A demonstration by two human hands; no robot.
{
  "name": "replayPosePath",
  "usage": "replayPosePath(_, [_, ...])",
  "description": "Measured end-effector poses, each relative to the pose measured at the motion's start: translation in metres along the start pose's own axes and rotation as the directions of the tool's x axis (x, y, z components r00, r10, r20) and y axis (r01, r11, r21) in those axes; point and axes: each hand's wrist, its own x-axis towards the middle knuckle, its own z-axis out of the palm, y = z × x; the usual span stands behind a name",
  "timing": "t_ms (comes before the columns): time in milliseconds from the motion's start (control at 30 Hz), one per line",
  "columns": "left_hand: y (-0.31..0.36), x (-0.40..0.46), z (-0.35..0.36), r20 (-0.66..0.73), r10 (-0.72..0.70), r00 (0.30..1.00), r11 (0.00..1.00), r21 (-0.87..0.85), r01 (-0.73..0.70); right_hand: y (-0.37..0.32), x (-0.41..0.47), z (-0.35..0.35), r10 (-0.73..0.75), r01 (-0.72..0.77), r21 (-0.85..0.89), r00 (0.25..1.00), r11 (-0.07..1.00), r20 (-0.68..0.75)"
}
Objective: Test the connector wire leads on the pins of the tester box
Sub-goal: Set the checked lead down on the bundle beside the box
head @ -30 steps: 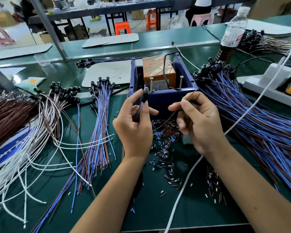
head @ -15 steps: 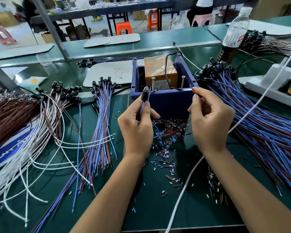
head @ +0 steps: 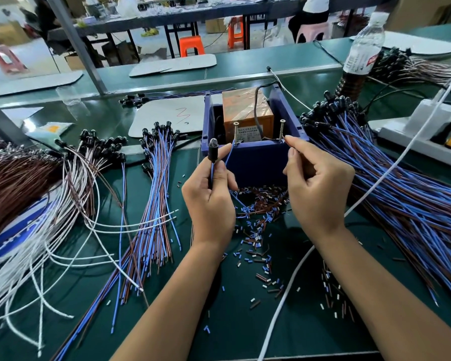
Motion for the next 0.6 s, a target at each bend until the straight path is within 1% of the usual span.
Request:
replayPosePath(167, [0.0002,0.0001,-0.0005,-0.003,-0.02,1.0,1.0,-0.018,0.02,-0.0003,0.0,-0.0003,0.008,-0.008,0.014,1.0,1.0,0.002])
replayPosePath(600, [0.0026,0.0013,0.0003,0.043,-0.03,0.999,0.999,-0.034,0.031,-0.0012,0.0029,-0.0006,0.02,-0.02,0.004,1.0,1.0,-0.001])
